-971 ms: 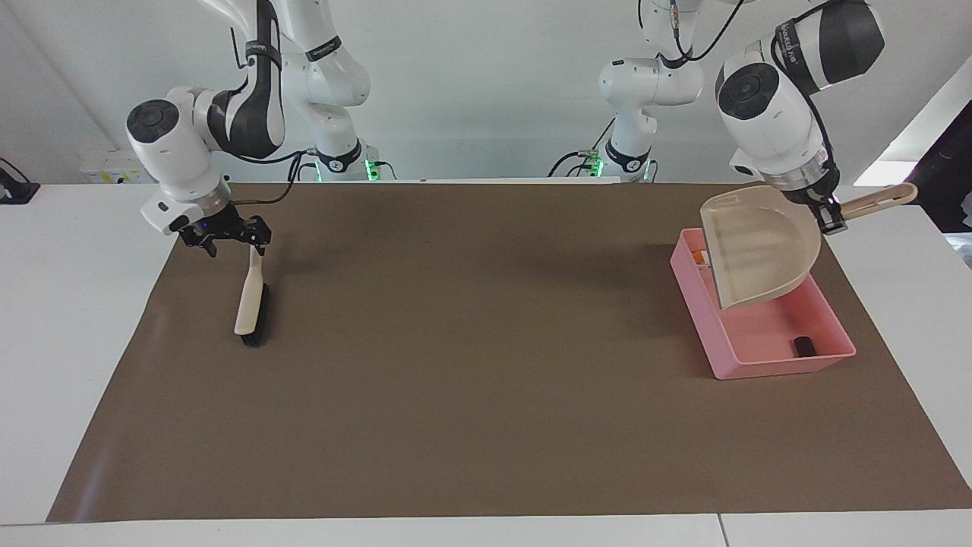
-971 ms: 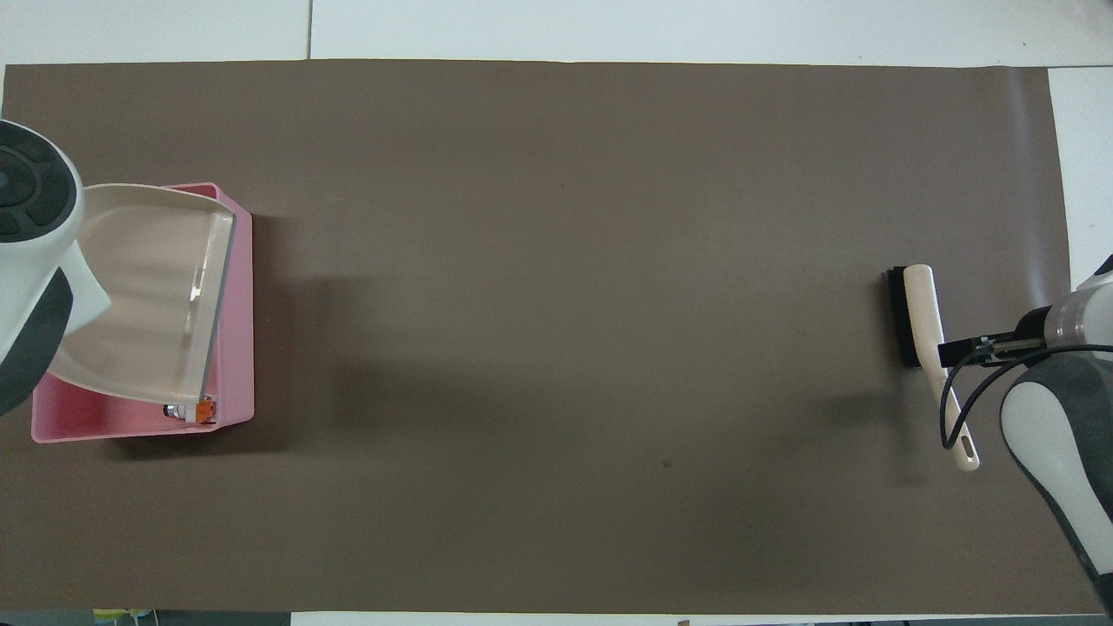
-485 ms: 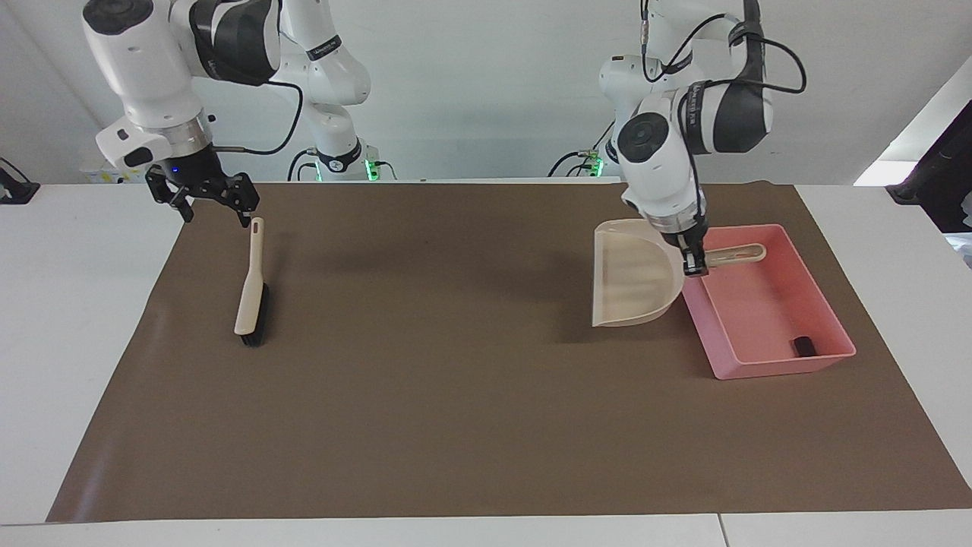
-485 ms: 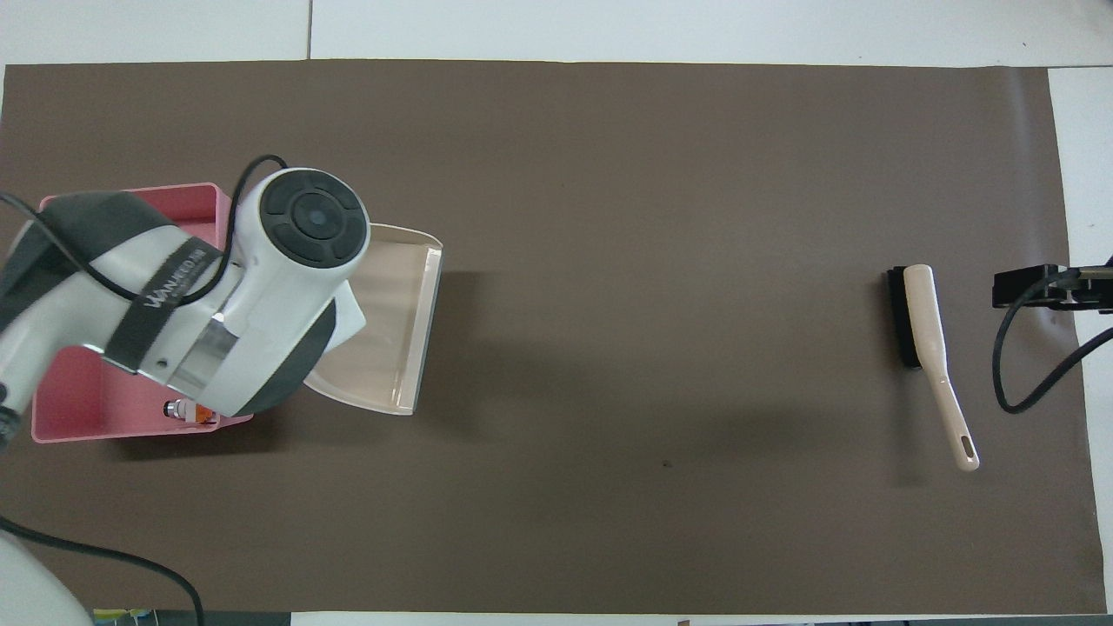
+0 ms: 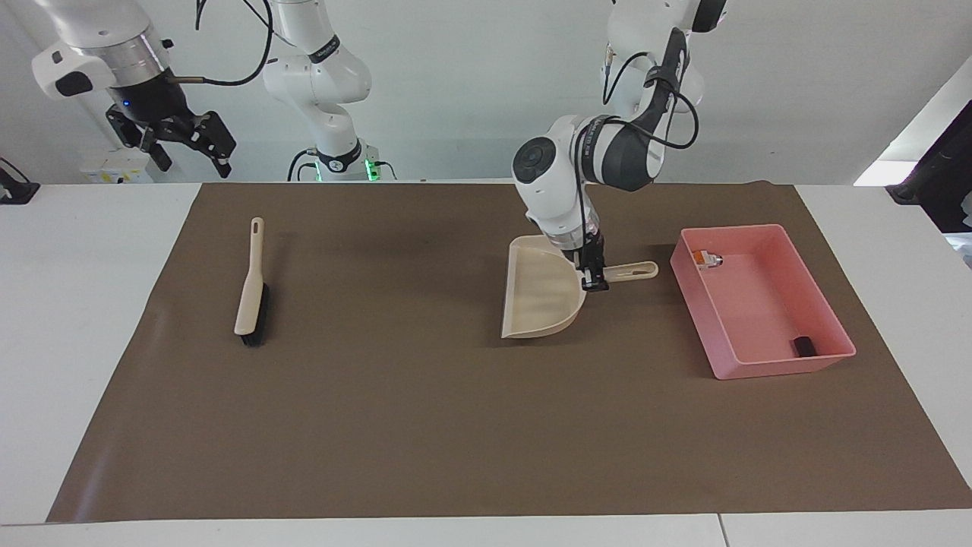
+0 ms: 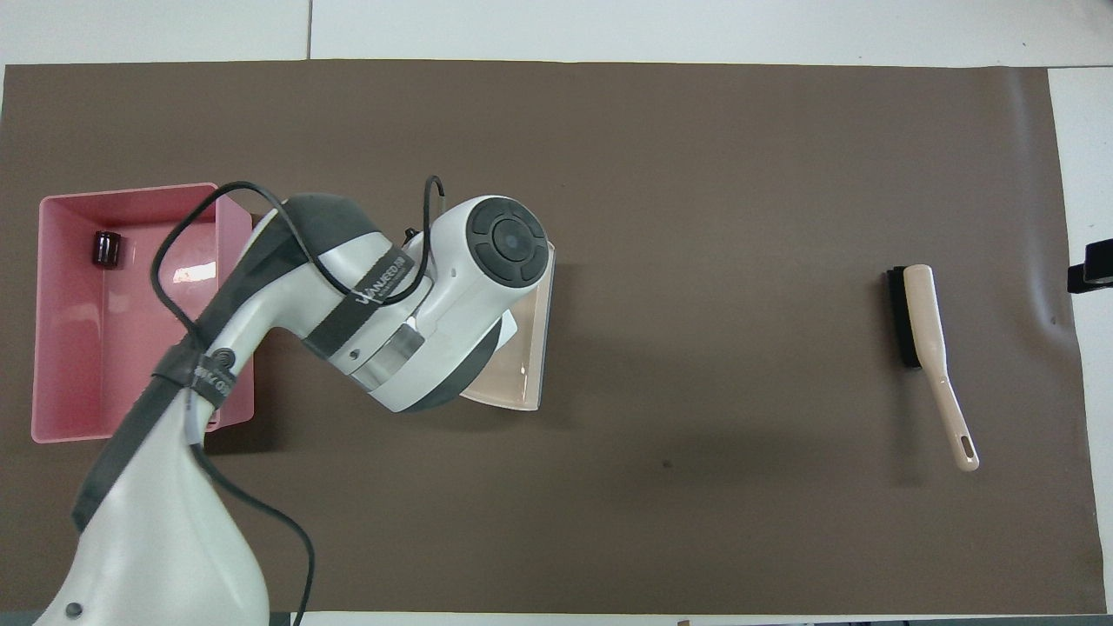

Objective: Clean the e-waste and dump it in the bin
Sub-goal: 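Return the dustpan to the table center while the right gripper releases the brush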

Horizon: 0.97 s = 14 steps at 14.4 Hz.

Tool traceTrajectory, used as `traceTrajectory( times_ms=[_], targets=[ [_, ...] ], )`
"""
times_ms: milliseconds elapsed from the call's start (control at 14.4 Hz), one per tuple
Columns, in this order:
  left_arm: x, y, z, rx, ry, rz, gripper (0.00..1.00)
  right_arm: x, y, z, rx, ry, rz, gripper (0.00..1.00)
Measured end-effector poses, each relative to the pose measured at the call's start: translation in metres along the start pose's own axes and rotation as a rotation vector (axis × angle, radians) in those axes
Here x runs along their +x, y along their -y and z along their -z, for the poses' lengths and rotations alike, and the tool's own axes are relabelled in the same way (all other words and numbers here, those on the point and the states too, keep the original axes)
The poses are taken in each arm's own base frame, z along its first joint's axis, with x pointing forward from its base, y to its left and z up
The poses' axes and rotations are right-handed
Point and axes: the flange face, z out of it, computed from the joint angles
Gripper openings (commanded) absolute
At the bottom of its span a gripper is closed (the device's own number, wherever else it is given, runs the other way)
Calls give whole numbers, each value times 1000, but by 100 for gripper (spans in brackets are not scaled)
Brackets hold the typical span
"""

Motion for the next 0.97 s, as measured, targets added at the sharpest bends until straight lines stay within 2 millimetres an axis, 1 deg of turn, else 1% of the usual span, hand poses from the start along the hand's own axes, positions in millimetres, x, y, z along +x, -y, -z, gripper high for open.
traceTrajectory(
  times_ms=[69,208,347,485,624,763,971],
  targets=[
    [16,2,-4,-1,4,9,0,1,-2,-11,1,20,-4,100],
    [39,3,-15,-19,8,9,0,1,-2,-29,2,52,-3,100],
    [54,5,-23,-28,12,12,0,1,1,-32,-4,52,34,100],
    [59,7,-22,-23,9,25,0,-1,20,-26,-51,34,98,100],
    [61,7,-20,-12,2,37,0,-4,36,-20,-67,20,121,100],
    [64,8,-21,-5,-5,37,0,-4,43,-19,-68,15,108,100],
    [66,8,-24,0,-10,34,0,-5,44,-17,-67,13,107,100]
  ],
)
